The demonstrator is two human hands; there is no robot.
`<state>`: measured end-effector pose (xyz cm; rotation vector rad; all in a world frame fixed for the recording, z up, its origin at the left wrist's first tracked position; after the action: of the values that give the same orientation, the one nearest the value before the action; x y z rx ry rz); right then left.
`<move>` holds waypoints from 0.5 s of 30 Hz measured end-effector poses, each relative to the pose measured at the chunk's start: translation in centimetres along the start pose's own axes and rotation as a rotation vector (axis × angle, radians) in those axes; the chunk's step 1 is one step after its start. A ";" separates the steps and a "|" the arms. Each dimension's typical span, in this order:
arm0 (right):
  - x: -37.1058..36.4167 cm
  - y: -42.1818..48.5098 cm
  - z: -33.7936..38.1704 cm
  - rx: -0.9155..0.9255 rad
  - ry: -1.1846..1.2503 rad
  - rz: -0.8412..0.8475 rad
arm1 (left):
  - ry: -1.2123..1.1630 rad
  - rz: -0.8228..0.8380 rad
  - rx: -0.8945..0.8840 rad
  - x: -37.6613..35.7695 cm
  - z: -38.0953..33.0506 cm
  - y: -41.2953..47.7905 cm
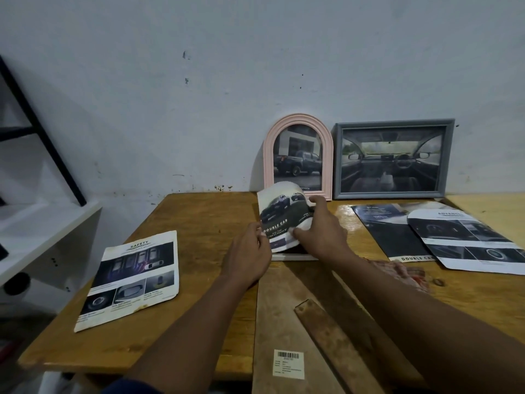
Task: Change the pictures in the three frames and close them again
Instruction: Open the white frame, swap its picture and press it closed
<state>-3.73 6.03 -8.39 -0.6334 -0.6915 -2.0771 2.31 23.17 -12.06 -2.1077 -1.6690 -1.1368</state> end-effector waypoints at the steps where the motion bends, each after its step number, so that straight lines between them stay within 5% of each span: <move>1: 0.3 0.3 0.2 -0.017 0.081 0.014 | -0.003 0.001 -0.002 0.1 -0.1 0.0; 9: 1.0 1.5 -0.6 -0.243 0.337 0.246 | 0.009 0.003 -0.017 -0.3 -0.5 0.0; 15: 1.9 1.9 -2.1 -0.340 0.453 0.215 | 0.013 0.014 -0.016 -0.4 -0.2 0.1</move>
<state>-3.52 2.65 -8.23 -0.3755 -0.0108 -2.0471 2.24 22.69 -12.20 -2.1138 -1.6429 -1.1612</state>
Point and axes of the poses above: each hand's wrist, its own y-axis towards the middle knuckle, its own x-axis out of the back of the hand, z = x × y, the point moved 7 cm from there along y, towards the middle knuckle, and after that the axes turned 1 degree about -x, right-handed, at the moved point
